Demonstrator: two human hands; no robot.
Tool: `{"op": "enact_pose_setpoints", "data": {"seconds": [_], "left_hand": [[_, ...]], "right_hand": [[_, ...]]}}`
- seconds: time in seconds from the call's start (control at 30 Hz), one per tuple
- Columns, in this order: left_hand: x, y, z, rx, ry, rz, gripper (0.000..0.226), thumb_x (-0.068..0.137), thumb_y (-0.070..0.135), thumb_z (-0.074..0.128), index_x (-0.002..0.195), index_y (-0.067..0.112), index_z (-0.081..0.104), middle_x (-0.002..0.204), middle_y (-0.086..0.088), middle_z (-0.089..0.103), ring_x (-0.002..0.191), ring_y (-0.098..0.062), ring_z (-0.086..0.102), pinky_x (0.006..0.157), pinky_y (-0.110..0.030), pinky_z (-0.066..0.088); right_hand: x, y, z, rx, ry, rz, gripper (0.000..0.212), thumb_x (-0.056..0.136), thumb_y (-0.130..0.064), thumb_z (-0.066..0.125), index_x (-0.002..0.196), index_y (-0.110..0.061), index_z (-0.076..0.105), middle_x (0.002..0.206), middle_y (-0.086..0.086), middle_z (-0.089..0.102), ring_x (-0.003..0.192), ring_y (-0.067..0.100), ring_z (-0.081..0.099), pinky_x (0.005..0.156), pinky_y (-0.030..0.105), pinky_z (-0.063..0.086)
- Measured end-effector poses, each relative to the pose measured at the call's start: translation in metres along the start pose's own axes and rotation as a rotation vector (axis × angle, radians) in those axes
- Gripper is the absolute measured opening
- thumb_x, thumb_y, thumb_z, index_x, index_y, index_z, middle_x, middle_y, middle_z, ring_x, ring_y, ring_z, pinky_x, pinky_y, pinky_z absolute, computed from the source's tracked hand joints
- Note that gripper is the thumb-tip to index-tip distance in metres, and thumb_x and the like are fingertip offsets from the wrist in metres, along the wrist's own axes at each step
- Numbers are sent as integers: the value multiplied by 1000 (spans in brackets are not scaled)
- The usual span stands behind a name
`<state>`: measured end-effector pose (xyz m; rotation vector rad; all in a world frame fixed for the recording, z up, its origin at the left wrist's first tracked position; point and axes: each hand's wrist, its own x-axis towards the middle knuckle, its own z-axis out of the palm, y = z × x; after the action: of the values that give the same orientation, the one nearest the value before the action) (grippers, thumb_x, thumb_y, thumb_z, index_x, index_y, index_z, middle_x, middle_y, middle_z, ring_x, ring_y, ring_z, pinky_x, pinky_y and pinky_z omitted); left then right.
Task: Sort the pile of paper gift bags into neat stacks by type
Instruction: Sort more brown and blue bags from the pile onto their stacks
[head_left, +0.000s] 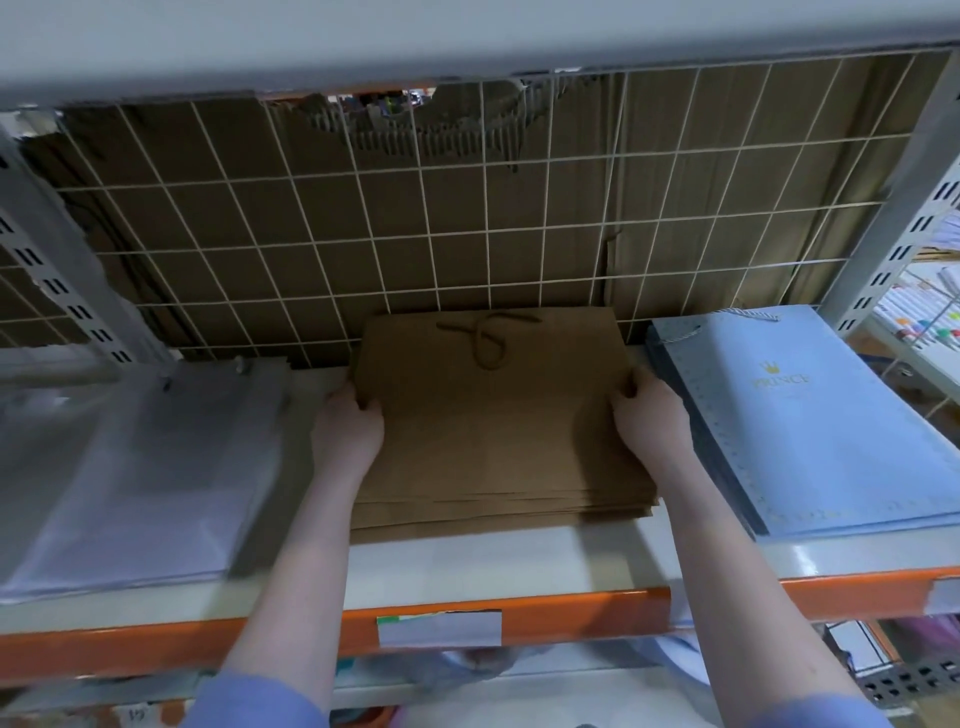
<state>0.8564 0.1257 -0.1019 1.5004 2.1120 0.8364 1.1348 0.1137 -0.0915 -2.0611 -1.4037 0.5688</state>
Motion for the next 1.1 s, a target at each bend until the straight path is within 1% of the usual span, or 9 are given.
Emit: {"op": "enact_pose_setpoints", "data": {"seconds": [0.07,0.2,0.33,0.43,0.57,0.73,0.9,1.0,1.1], "left_hand": [[-3,-1,-1,8,11,4,38,97,17,38,134,13,46,121,-15,57,94,-27,56,72,-32,40],[-5,-4,-2,41,-3,45,44,98,14,34,141,20,36,125,-9,56,103,-31,57,78,-36,46],[-11,0,-3,167,14,41,46,97,15,35,143,14,34,136,-16,47,113,-34,52,89,-43,48],[-20,6,-7,283,108,69,46,97,24,41,141,13,36,143,-15,39,123,-36,45,94,-46,46],[-46,12,-13,379,128,137,44,96,29,45,137,12,43,139,-14,43,123,-35,44,90,-45,46],[-80,5,-23,483,124,67,48,94,31,48,139,16,42,148,-12,35,136,-32,31,105,-45,35],[-107,-30,-56,461,168,62,50,87,26,59,134,10,49,140,-18,44,130,-37,38,103,-46,37],[-118,-59,-90,440,202,22,50,87,26,59,133,10,50,136,-17,48,123,-37,43,100,-45,38],[-129,-96,-131,406,241,-13,50,89,27,57,136,12,47,138,-14,47,126,-34,41,104,-41,32]], "right_hand": [[1,-1,1,-24,-23,-8,29,90,-5,40,116,-3,53,80,2,52,82,24,51,54,25,34],[1,-6,4,-92,-64,-15,32,91,-4,35,119,-6,51,108,16,60,93,29,56,69,31,40],[-1,-10,6,-157,-28,-22,34,92,-5,34,124,-2,45,115,20,58,104,36,56,75,35,41],[-11,-9,4,-224,102,-128,30,95,-12,39,120,1,47,117,22,55,107,38,53,83,40,42],[-34,-9,0,-328,276,-309,25,93,-17,47,107,2,56,108,22,59,101,39,54,80,42,43],[-67,-19,19,-359,158,-377,29,90,-20,54,110,0,59,111,23,59,111,40,52,88,45,43],[-104,-48,46,-429,5,-390,38,94,-28,45,125,-8,51,130,16,50,130,34,36,102,41,31],[-133,-74,65,-420,-12,-462,33,93,-28,48,116,-7,57,121,17,54,123,36,42,97,41,34],[-170,-109,89,-384,7,-548,24,83,-22,61,96,-2,65,96,21,61,99,40,55,82,42,43]]}}
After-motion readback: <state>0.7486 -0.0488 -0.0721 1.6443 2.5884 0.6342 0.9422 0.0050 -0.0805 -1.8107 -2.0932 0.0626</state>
